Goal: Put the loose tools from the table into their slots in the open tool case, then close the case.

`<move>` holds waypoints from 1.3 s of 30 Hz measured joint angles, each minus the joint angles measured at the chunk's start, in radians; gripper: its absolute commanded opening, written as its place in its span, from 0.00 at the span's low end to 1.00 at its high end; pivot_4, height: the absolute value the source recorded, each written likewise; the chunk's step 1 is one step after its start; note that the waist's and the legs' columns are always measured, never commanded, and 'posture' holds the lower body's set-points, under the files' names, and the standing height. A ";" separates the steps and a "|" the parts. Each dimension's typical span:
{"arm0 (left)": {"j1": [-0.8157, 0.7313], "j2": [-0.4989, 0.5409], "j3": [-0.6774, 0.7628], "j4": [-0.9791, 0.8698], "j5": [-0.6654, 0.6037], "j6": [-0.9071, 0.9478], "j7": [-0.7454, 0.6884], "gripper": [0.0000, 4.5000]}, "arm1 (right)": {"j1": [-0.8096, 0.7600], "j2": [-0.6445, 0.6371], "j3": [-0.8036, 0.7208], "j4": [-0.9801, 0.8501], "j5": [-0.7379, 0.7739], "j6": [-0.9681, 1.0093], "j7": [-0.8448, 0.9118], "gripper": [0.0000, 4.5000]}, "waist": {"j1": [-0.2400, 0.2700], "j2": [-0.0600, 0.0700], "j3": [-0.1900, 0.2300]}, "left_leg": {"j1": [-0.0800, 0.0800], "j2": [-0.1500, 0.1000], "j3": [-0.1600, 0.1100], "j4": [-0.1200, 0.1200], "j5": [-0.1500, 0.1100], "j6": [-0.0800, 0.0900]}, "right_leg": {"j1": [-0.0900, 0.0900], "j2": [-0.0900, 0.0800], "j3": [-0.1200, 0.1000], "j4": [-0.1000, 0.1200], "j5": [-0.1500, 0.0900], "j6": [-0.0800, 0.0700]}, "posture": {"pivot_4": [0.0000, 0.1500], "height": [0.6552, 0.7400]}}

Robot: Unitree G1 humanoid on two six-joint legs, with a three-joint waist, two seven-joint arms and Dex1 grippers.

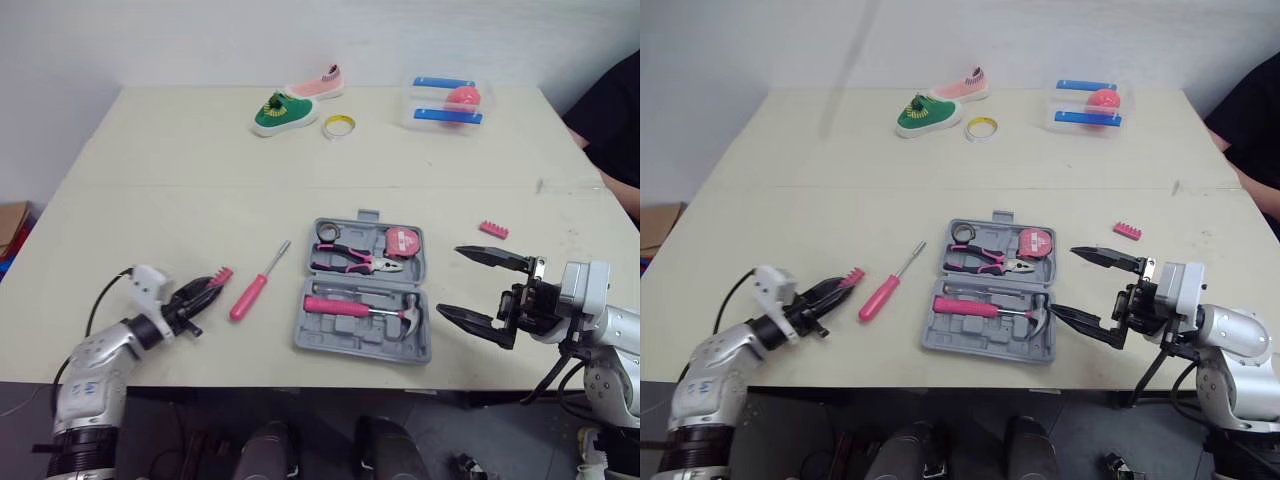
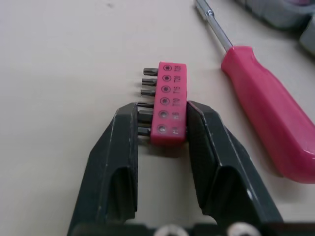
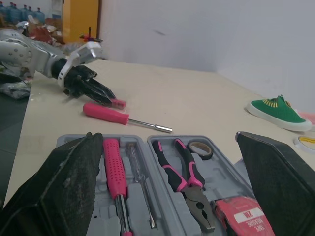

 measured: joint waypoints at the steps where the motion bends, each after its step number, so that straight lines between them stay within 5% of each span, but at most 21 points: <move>1: 0.006 0.013 0.009 -0.028 -0.024 0.006 -0.023 0.16 | 0.000 0.000 0.000 0.000 0.000 0.000 -0.002 1.00 | 0.000 -0.001 0.000 | 0.000 0.000 0.000 0.000 0.000 0.000 | 0.000 0.000 0.000 0.000 0.000 0.000 | 1.00 1.00; 10: -0.040 0.187 -0.094 -0.294 -0.077 0.081 -0.184 0.16 | 0.052 -0.007 -0.002 -0.003 0.001 0.001 0.002 1.00 | 0.004 -0.002 0.001 | 0.000 -0.002 0.000 0.000 -0.001 0.001 | 0.001 0.000 0.001 -0.002 0.000 0.001 | 1.00 1.00; 18: -0.196 0.246 -0.386 -0.329 0.131 0.023 -0.281 0.16 | 0.128 -0.058 -0.013 -0.043 0.012 0.022 0.052 1.00 | -0.003 -0.002 0.001 | 0.000 0.000 0.003 -0.001 0.001 0.003 | 0.000 0.004 -0.002 -0.002 0.000 0.001 | 1.00 1.00; 22: -0.265 0.215 -0.512 -0.249 0.274 -0.031 -0.272 0.16 | 0.128 -0.058 -0.014 -0.047 0.008 0.020 0.051 1.00 | 0.003 -0.003 0.002 | 0.000 -0.001 0.003 0.001 -0.001 0.001 | 0.000 0.002 -0.004 -0.001 0.001 0.001 | 1.00 1.00; 39: -0.455 0.149 -0.690 -0.295 0.380 0.285 -0.266 0.16 | 0.119 -0.058 0.003 -0.079 0.006 0.046 0.022 1.00 | 0.004 -0.003 0.002 | -0.001 -0.001 0.002 0.002 0.002 0.007 | 0.000 0.003 -0.004 0.000 0.001 0.001 | 1.00 1.00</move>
